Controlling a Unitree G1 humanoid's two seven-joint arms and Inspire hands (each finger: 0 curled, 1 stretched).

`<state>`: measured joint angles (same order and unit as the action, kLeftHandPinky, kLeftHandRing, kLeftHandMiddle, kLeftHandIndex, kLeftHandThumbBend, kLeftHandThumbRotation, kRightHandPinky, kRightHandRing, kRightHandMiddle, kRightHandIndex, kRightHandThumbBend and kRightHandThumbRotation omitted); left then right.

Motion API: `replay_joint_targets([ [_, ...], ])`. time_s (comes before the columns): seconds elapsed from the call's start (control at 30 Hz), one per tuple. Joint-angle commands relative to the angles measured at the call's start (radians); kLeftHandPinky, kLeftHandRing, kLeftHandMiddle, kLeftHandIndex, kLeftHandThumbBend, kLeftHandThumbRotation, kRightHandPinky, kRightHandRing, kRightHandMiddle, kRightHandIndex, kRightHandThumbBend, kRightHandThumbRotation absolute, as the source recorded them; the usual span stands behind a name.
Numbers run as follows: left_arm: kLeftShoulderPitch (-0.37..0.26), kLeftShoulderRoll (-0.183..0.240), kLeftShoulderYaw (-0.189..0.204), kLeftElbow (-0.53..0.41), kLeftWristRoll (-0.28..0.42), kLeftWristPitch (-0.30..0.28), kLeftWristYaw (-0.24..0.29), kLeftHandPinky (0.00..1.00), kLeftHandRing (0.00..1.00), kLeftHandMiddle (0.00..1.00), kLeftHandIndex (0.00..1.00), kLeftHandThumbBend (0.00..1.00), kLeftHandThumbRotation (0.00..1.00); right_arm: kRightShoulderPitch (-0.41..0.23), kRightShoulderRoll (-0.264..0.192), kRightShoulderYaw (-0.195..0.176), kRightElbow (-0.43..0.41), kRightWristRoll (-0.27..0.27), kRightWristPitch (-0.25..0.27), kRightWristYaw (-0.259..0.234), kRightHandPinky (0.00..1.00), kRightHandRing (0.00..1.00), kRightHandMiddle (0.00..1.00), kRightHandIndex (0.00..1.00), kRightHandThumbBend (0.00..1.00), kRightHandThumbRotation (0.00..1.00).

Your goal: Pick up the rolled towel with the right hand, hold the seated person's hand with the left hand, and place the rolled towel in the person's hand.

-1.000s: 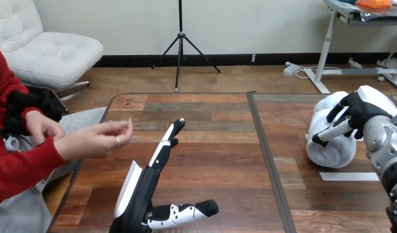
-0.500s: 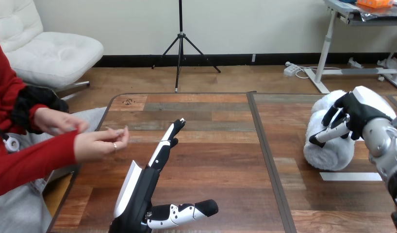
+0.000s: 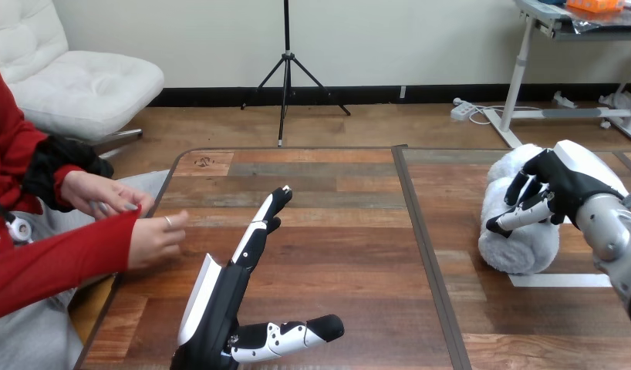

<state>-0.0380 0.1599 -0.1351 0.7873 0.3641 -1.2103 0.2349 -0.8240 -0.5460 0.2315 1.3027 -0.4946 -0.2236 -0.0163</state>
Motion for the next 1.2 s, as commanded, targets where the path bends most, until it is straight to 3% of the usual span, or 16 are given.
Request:
replay_joint_targets([
  [0.0, -0.038, 0.008, 0.021, -0.034, -0.009, -0.027, 0.0, 0.91, 0.95, 0.95, 0.95, 1.0, 0.53, 0.017, -0.021, 0.003, -0.056, 0.014, -0.047, 0.029, 0.25, 0.32, 0.39, 0.37, 0.77, 0.0],
  [0.37, -0.041, 0.016, 0.02, -0.032, -0.028, -0.031, -0.019, 0.91, 0.96, 0.95, 0.95, 1.0, 0.53, 0.082, -0.06, 0.004, -0.161, 0.041, -0.133, 0.131, 0.33, 0.39, 0.42, 0.38, 0.75, 0.0],
  [0.6, -0.044, 0.018, 0.025, -0.032, -0.03, -0.032, -0.024, 0.9, 0.95, 0.95, 0.95, 1.0, 0.53, 0.136, -0.079, -0.003, -0.262, 0.057, -0.139, 0.202, 0.33, 0.37, 0.41, 0.37, 0.75, 0.0],
  [0.8, -0.047, 0.02, 0.025, -0.03, -0.036, -0.035, -0.028, 0.9, 0.95, 0.95, 0.95, 1.0, 0.53, 0.199, -0.109, -0.01, -0.382, 0.1, -0.15, 0.307, 0.32, 0.36, 0.4, 0.36, 0.73, 0.0],
  [0.87, -0.048, 0.021, 0.023, -0.028, -0.044, -0.037, -0.034, 0.9, 0.95, 0.95, 0.95, 1.0, 0.52, 0.225, -0.125, -0.012, -0.434, 0.117, -0.154, 0.358, 0.31, 0.35, 0.39, 0.36, 0.73, 0.0],
  [0.9, -0.049, 0.024, 0.024, -0.03, -0.046, -0.037, -0.037, 0.9, 0.95, 0.95, 0.95, 1.0, 0.52, 0.27, -0.163, -0.012, -0.536, 0.152, -0.167, 0.454, 0.29, 0.34, 0.38, 0.35, 0.71, 0.0],
  [0.97, -0.05, 0.028, 0.027, -0.033, -0.048, -0.037, -0.04, 0.9, 0.95, 0.95, 0.95, 1.0, 0.52, 0.33, -0.219, -0.011, -0.689, 0.2, -0.158, 0.593, 0.26, 0.32, 0.37, 0.35, 0.72, 0.0],
  [1.0, -0.051, 0.029, 0.028, -0.033, -0.049, -0.037, -0.041, 0.9, 0.95, 0.95, 0.95, 1.0, 0.52, 0.348, -0.236, -0.011, -0.74, 0.212, -0.142, 0.635, 0.25, 0.31, 0.36, 0.35, 0.72, 0.0],
  [1.17, -0.054, 0.032, 0.025, -0.029, -0.061, -0.035, -0.051, 0.9, 0.95, 0.95, 0.95, 1.0, 0.52, 0.384, -0.283, -0.019, -0.875, 0.252, -0.083, 0.757, 0.22, 0.28, 0.35, 0.37, 0.73, 0.0],
])
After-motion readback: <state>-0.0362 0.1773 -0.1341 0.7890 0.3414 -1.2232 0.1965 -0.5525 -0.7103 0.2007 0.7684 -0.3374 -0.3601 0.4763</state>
